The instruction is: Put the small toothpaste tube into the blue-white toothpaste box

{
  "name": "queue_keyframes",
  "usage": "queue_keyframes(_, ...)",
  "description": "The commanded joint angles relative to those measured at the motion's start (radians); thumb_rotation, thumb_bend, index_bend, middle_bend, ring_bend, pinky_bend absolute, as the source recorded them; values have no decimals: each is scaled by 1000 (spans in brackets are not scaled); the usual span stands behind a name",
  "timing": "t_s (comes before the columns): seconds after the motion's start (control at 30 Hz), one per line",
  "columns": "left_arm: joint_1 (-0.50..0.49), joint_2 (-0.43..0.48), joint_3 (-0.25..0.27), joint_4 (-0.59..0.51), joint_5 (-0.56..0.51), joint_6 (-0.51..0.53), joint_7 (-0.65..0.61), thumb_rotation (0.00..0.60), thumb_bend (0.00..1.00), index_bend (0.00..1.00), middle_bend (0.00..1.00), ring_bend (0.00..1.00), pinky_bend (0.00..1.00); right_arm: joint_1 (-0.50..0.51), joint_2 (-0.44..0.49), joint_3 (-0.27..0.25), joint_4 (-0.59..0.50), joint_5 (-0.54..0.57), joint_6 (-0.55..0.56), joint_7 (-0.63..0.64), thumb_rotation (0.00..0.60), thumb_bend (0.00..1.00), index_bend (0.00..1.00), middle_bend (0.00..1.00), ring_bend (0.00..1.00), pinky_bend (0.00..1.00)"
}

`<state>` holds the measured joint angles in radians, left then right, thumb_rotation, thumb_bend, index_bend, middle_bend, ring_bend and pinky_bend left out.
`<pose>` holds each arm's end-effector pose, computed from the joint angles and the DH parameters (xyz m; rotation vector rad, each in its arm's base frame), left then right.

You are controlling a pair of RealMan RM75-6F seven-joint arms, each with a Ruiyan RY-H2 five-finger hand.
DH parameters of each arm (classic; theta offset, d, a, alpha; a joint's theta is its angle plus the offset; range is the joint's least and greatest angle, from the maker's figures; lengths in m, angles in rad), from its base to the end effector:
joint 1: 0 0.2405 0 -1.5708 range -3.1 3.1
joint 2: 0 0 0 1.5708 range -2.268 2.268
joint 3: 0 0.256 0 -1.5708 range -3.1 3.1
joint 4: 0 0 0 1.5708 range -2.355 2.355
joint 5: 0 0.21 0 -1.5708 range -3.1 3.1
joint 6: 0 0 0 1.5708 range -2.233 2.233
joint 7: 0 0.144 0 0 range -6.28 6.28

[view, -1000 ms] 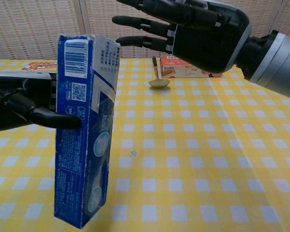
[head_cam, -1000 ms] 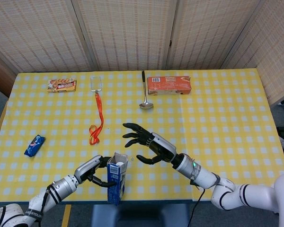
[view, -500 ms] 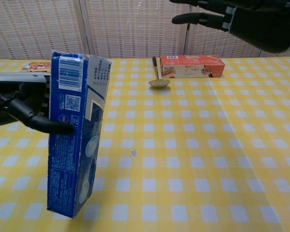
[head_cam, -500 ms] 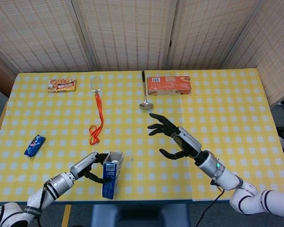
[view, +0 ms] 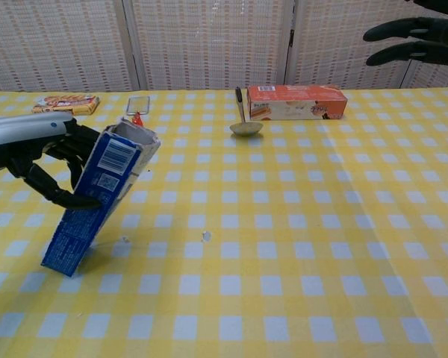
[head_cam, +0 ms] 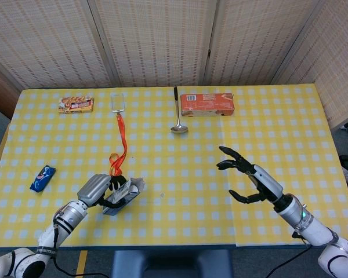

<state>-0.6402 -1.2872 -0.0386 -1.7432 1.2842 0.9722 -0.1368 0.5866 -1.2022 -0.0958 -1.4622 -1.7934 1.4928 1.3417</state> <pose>-0.1739 0.2858 0.0310 -1.8467 -1.3942 -1.0799 -0.1984 -0.2736 0.1101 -1.6000 1.8893 -1.9040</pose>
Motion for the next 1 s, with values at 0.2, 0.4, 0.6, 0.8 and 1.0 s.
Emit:
queue_keyframes(0.2,28,-167,23,112,-30,44,180,600,273,594,700,537,514,-115,46,-20,-24,44,24,-323,600,428,0,0,69,8)
queue_keyframes(0.4,35,-266,42,170,-38,35,265,600,270,465,566,391,368,-137,81,-24,-28,65,-10,-411,600,429,0,0,38,0)
queue_keyframes(0.6,40,-280,38,182,-26,30,268,600,246,138,159,44,50,-158,146,-35,-73,104,-86,-622,600,428,0,0,0,0)
queue_keyframes(0.8,76,-223,46,144,87,116,195,600,208,33,41,0,0,-212,193,-30,-161,160,-103,-929,600,427,0,0,0,0)
queue_keyframes(1.0,176,-57,100,108,226,308,164,600,193,64,35,0,0,-292,238,-36,-272,243,-94,-1262,600,425,0,0,0,0)
